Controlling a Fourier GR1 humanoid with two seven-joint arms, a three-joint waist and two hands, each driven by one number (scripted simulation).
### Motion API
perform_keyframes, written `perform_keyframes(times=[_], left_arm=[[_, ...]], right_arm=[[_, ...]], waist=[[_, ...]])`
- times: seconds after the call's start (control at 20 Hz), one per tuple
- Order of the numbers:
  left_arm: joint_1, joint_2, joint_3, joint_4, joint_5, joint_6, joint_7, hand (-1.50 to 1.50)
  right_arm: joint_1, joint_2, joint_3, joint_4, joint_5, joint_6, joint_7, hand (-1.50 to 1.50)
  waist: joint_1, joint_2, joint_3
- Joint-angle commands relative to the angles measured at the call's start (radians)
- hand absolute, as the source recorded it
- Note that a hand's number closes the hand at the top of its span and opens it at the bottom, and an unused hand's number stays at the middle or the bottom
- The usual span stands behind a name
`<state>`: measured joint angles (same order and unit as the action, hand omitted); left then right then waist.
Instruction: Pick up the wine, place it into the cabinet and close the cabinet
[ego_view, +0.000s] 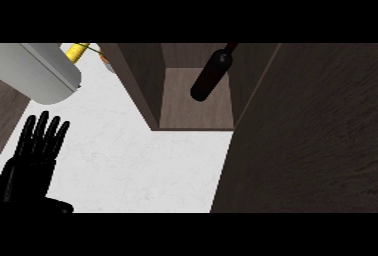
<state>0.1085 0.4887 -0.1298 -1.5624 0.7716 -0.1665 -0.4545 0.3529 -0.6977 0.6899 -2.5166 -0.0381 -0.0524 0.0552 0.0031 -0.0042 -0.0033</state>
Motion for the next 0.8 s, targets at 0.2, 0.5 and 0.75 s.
perform_keyframes(times=[0.2,0.5,0.75], left_arm=[[0.027,0.050,0.061,0.000,0.055,-0.079,0.026,-1.50],[-0.022,0.085,0.089,0.036,0.064,-0.112,0.047,-1.50],[-0.006,0.102,0.102,0.011,0.077,-0.120,0.066,-1.50]], right_arm=[[-0.100,0.122,0.148,-0.176,0.032,-0.045,0.175,1.50],[-0.199,0.183,0.124,-0.124,-0.050,-0.023,0.221,1.50],[-0.304,0.265,0.116,-0.042,-0.049,-0.029,0.275,1.50]], waist=[[0.012,0.001,-0.003],[0.032,0.009,-0.006],[0.051,0.006,-0.005]])
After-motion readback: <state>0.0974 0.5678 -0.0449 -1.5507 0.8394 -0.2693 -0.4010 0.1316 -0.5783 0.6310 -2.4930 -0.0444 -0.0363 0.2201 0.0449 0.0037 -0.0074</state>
